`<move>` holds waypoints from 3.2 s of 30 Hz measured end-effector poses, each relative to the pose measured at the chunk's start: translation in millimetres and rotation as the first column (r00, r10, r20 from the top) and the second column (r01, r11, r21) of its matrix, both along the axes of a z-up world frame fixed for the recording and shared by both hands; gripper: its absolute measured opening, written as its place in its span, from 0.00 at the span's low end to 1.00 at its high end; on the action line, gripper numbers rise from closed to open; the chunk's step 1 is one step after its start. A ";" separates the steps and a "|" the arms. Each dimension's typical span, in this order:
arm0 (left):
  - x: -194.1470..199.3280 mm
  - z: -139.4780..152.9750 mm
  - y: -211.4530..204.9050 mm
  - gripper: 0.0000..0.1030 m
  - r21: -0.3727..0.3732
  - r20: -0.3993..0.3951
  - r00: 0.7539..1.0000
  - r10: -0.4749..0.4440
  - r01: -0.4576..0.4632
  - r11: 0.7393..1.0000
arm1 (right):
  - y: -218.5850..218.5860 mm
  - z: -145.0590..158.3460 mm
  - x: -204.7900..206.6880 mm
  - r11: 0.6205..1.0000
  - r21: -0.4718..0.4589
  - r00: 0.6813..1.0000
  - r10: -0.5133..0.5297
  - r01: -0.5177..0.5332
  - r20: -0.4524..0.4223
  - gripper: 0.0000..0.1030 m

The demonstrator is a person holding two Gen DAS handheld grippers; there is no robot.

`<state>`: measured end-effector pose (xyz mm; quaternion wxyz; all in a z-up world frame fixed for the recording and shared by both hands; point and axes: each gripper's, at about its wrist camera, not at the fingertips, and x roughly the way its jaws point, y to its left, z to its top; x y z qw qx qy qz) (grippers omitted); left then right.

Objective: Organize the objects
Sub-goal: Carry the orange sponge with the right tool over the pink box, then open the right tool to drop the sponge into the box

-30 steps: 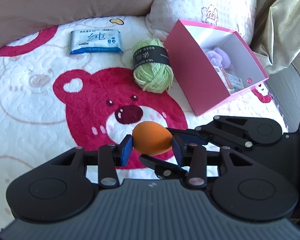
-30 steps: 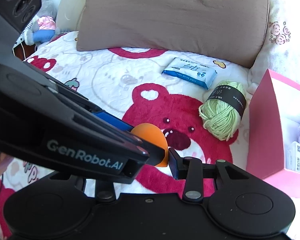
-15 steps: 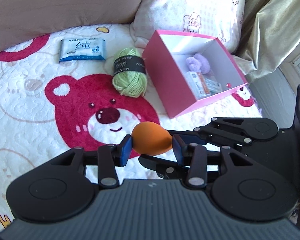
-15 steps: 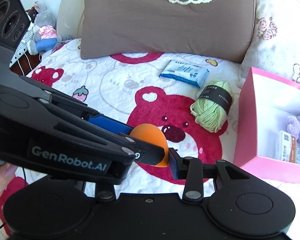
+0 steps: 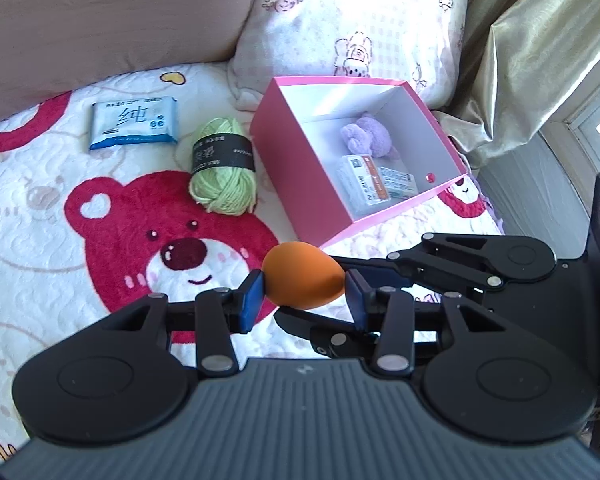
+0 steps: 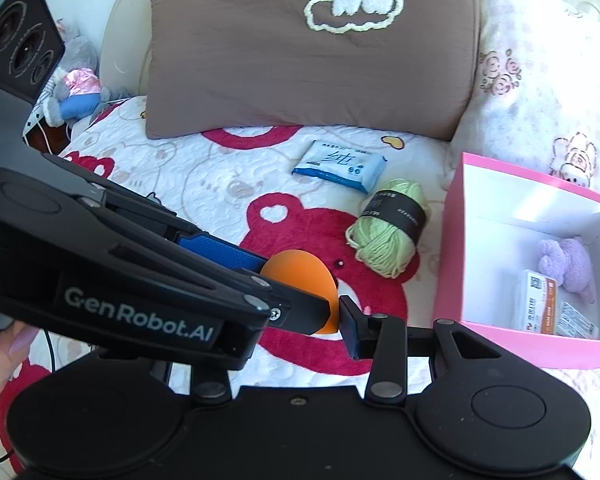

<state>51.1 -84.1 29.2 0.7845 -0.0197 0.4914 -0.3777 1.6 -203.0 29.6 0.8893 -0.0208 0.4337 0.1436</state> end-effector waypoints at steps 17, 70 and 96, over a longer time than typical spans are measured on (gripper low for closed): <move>-6.0 13.9 -64.3 0.41 0.017 0.003 0.997 -0.079 0.079 0.997 | -52.6 10.7 -8.3 0.998 -0.029 0.998 -0.058 0.059 0.023 0.46; 93.2 -62.5 -294.0 0.42 -0.008 -0.083 0.984 -0.158 0.158 0.987 | -267.3 -53.4 90.0 0.852 0.158 0.866 -0.486 0.499 -0.116 0.46; 108.1 -59.0 -281.6 0.52 -0.031 -0.078 0.991 -0.105 0.103 0.994 | -257.7 -49.7 102.5 0.882 0.035 0.883 -0.469 0.470 -0.022 0.59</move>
